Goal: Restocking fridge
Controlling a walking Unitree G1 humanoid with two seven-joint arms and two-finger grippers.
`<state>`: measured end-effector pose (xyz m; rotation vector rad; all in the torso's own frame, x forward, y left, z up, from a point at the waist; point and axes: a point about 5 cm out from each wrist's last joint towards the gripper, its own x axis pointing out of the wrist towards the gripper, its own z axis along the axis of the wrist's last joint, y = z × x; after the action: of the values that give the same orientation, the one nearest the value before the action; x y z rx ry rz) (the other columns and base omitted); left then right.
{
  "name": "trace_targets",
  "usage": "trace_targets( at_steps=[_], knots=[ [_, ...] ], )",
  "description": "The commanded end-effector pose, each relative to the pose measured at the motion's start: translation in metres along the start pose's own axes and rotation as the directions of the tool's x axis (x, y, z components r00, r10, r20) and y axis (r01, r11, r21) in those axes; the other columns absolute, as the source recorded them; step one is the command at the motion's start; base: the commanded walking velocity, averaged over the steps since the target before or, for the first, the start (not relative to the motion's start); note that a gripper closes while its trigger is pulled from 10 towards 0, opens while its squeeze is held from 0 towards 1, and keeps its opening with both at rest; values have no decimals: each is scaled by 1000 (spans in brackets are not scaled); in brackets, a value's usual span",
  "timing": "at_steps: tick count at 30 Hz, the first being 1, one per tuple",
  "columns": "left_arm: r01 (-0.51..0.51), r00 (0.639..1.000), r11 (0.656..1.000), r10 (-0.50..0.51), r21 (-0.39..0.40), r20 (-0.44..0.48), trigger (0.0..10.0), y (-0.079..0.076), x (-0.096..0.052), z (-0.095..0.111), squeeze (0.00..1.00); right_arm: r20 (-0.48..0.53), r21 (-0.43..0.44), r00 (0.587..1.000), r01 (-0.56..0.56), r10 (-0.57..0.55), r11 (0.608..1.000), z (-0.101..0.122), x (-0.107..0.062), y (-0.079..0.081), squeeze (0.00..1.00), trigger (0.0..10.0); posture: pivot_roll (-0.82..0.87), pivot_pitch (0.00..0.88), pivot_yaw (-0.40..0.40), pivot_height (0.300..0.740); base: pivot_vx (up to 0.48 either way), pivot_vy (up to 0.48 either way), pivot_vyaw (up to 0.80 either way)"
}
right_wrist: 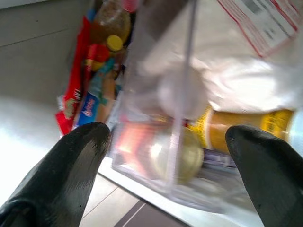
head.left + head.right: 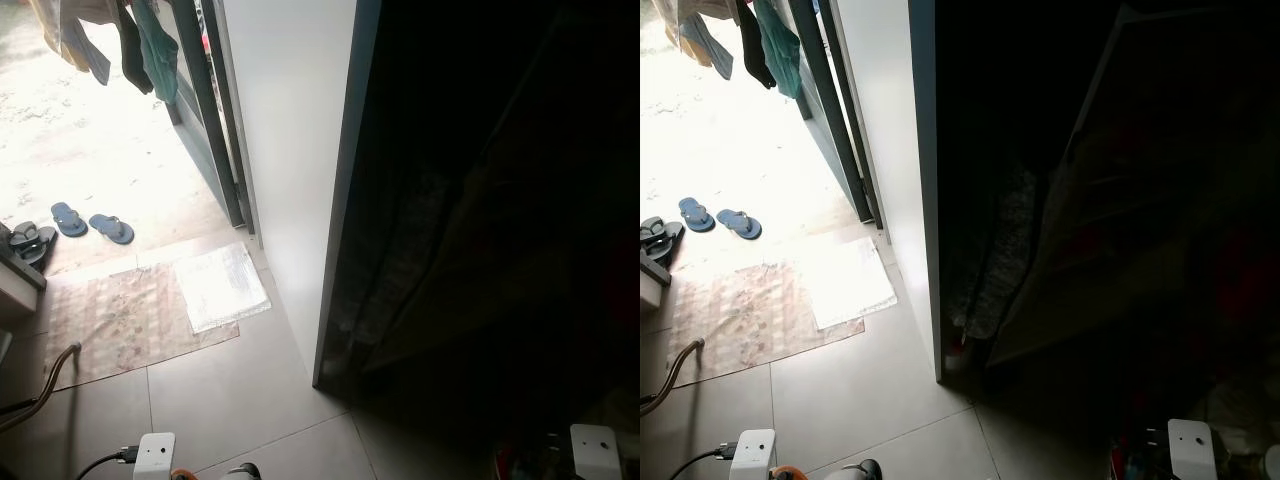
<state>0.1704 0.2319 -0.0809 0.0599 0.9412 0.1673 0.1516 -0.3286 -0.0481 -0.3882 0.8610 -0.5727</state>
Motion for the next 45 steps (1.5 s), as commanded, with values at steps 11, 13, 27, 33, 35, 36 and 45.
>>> trace_targets(
  at_steps=[11,13,27,33,35,36,45],
  knots=[
    [40,999,999,-40,-18,-3,10000,-8,0,-2,0,55,93,971,-238,234,967,16,-13,59,0,10000,-47,172,-42,740,0,0,0],
    [39,999,999,-39,-15,-3,10000,-8,0,-2,0,47,101,954,-301,298,948,17,-16,69,0,10000,-50,173,-44,740,0,0,0],
    [10,1000,999,-9,39,-25,10000,-6,-1,-7,0,-96,116,816,-560,570,820,-11,-44,118,0,10000,-49,187,-46,740,0,0,0],
    [11,999,999,-10,45,-31,10000,-6,-1,-9,0,-129,125,811,-557,570,821,-23,-46,115,0,10000,-55,190,-44,740,0,-172,0],
    [12,999,999,-10,46,-31,10000,-6,-1,-9,0,-131,126,813,-554,567,823,-23,-46,114,0,10000,-55,189,-45,740,0,-262,0],
    [13,999,999,-12,46,-32,10000,-6,-1,-9,0,-132,125,815,-551,564,825,-24,-45,113,0,10000,-55,189,-45,740,0,-270,0],
    [16,999,999,-15,50,-32,10000,-7,-1,-9,0,-132,125,822,-541,554,832,-25,-43,109,0,10000,-57,187,-45,740,0,-299,0]
  ],
)
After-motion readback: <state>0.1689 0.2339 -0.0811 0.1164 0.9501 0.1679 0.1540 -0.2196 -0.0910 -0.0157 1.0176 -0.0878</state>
